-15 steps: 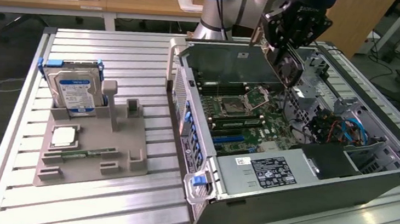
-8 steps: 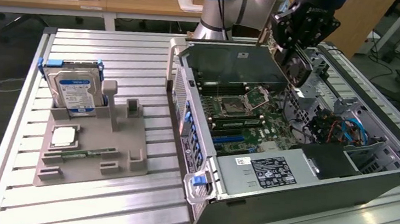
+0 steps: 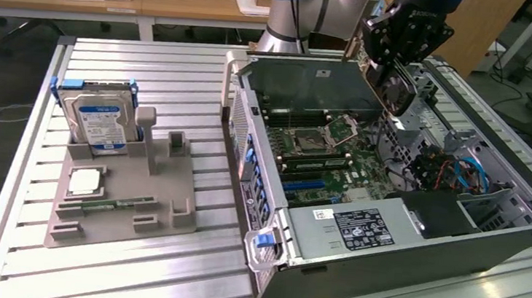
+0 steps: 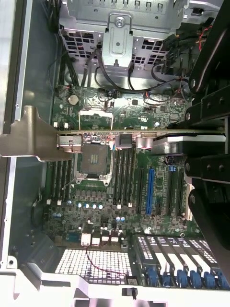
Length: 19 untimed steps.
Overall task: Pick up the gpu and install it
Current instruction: 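Pick up the gpu and move the gpu toward the slot, then insert the gpu into the slot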
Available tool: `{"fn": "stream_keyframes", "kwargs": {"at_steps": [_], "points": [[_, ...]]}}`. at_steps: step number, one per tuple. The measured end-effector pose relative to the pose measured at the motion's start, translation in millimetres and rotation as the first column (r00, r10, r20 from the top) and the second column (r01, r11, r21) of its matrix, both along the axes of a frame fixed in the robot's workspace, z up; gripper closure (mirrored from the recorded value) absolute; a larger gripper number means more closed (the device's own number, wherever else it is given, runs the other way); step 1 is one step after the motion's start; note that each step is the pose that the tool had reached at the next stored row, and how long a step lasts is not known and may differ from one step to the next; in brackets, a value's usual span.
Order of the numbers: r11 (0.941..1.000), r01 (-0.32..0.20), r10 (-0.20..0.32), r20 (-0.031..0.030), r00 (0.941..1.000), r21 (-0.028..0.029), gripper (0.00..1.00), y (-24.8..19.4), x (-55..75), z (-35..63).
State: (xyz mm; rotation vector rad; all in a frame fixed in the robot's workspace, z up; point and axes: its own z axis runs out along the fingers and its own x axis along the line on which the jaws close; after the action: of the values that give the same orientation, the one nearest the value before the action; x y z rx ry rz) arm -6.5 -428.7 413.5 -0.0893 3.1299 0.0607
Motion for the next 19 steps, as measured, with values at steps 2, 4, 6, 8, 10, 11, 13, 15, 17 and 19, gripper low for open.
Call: {"fn": "stream_keyframes", "kwargs": {"at_steps": [2,4,6,8,10,11,13,15,17,19], "points": [[1.0000,0.000,0.000,0.0000,1.0000,0.0001,0.72,0.0,0.0,0.0],[1.0000,0.000,0.000,0.0000,1.0000,0.0000,0.72,0.0,0.0,0.0],[1.0000,0.000,0.000,0.0001,1.0000,0.0001,0.72,0.0,0.0,0.0],[1.0000,0.000,0.000,0.0000,1.0000,0.0000,0.72,0.0,0.0,0.0],[1.0000,-0.002,0.002,0.0000,1.0000,0.0001,0.72,0.0,0.0,0.0],[1.0000,-0.006,0.006,0.0001,1.0000,0.0001,0.72,0.0,0.0,0.0],[0.9997,-0.026,0.026,0.0000,0.9997,0.0000,0.72,0.0,-0.1,0.0],[0.9987,-0.050,0.050,0.0000,0.9987,0.0000,0.72,0.0,0.0,0.0],[0.9972,-0.075,0.075,0.0000,0.9972,0.0000,0.72,0.0,0.0,0.0],[0.9952,-0.098,0.098,0.0000,0.9952,0.0000,0.72,0.0,0.0,0.0]]}}
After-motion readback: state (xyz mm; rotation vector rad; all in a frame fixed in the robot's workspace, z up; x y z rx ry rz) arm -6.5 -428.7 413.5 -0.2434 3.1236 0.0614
